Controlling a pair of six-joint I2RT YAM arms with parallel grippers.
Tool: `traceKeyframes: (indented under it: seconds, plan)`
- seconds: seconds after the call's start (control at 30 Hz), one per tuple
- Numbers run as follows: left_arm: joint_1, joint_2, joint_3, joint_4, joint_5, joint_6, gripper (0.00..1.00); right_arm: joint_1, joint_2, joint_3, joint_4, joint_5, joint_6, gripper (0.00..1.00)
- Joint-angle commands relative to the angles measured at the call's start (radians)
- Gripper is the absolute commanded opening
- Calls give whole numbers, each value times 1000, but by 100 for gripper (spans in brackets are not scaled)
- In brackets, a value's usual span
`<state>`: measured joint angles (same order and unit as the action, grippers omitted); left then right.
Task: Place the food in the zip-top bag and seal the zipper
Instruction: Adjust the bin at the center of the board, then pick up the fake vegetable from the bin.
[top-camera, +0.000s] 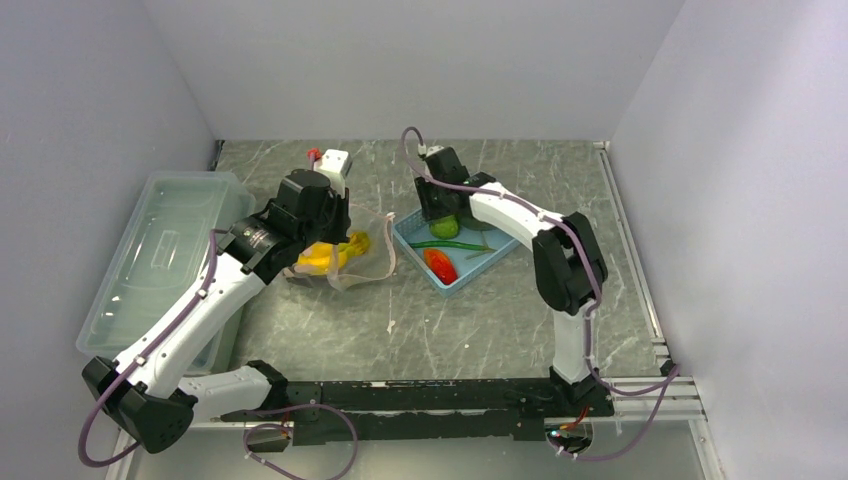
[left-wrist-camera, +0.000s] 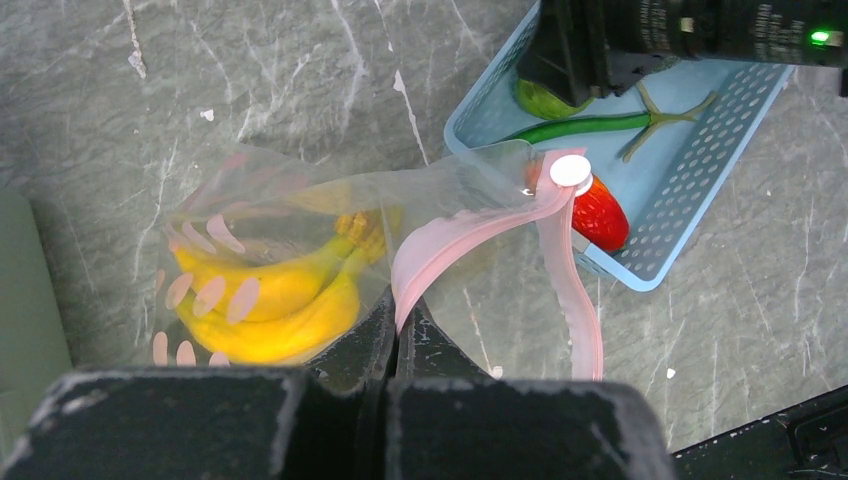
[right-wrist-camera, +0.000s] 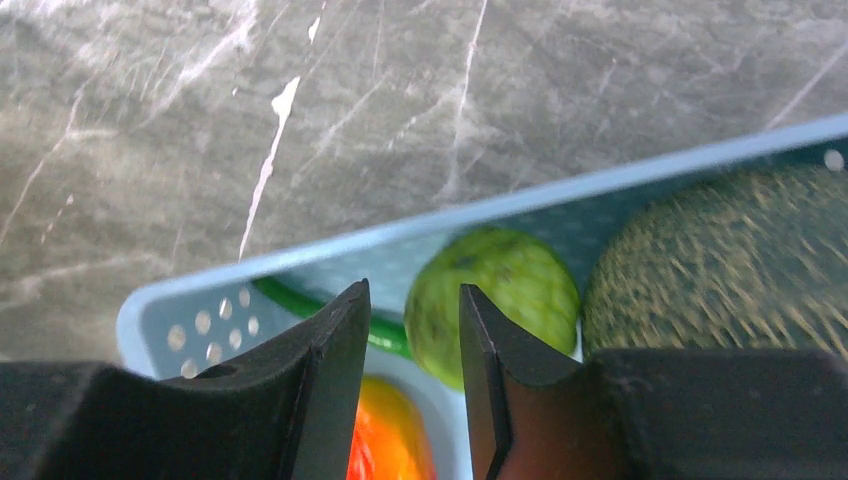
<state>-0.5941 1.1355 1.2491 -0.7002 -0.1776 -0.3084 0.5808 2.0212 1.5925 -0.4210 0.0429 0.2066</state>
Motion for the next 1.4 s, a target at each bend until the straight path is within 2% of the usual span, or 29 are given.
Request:
traceKeyframes:
  seconds: [0.0, 0.2, 0.6, 0.93, 1.37]
  plan:
    - [4, -29, 2, 37, -3, 12, 0, 5, -165, -60, 13, 1, -37, 43]
    - [4, -28, 2, 37, -2, 12, 0, 5, -286, -189, 0, 65, -58, 47]
    - [4, -25, 3, 38, 5, 14, 0, -32, -398, -373, -35, 135, -104, 49]
    - [4, -25, 2, 37, 9, 15, 0, -83, -368, -472, 29, 106, -55, 50]
    - [4, -23, 2, 36, 7, 17, 0, -144, -252, -476, 110, 93, -28, 52]
